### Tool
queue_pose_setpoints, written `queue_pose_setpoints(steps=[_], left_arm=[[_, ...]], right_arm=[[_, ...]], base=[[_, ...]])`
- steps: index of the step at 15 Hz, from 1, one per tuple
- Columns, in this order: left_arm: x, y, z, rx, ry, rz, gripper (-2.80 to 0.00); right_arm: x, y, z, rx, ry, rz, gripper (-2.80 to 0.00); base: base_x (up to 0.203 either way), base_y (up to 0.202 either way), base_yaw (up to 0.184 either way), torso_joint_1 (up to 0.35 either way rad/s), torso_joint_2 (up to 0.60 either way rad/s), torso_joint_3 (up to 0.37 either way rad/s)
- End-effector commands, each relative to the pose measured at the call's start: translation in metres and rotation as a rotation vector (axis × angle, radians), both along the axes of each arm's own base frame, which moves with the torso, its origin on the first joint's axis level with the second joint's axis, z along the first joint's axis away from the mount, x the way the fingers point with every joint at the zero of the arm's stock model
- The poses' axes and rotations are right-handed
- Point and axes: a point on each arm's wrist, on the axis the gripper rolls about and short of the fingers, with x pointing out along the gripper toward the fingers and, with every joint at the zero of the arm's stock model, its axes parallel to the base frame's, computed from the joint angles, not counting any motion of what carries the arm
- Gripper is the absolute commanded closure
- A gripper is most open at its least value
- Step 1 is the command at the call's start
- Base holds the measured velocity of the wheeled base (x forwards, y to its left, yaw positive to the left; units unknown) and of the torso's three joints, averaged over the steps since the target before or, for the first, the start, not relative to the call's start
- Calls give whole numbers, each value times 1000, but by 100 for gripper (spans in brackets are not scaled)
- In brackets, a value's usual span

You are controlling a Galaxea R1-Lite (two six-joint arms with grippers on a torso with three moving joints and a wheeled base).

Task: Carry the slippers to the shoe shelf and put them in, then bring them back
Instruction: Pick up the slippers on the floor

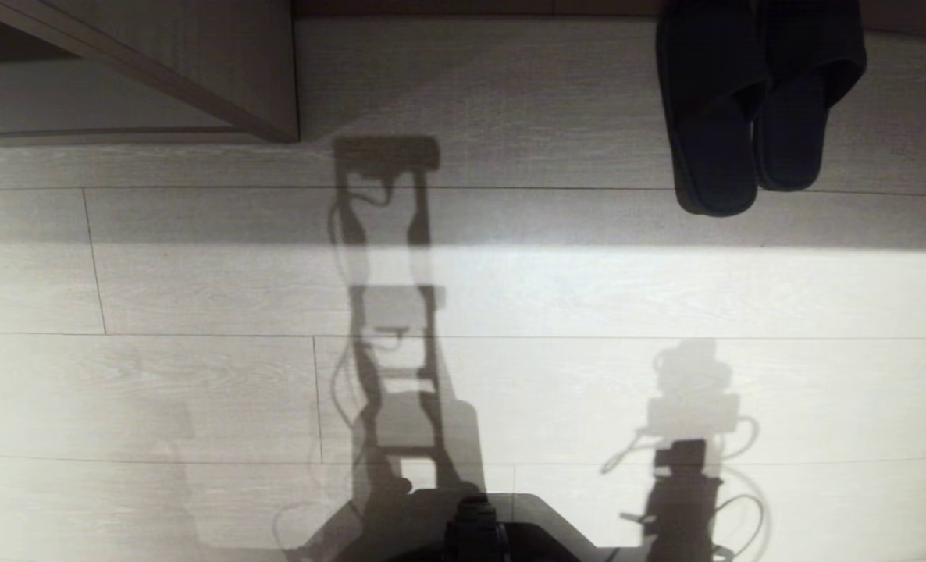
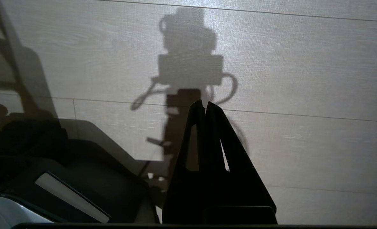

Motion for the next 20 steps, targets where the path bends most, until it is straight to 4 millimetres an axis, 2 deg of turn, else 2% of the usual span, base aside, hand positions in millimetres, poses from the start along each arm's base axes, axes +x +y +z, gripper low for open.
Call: queue_pose_setpoints(steps=[1, 20], left_arm=[[0, 0, 0, 0, 1, 0, 0], [0, 0, 0, -1, 1, 0, 0]], right_arm=[[0, 0, 0, 0, 0, 0, 0], [0, 0, 0, -2, 0, 2, 0]], base=[[0, 0, 0, 2, -5, -35], [0, 0, 0, 0, 0, -4]])
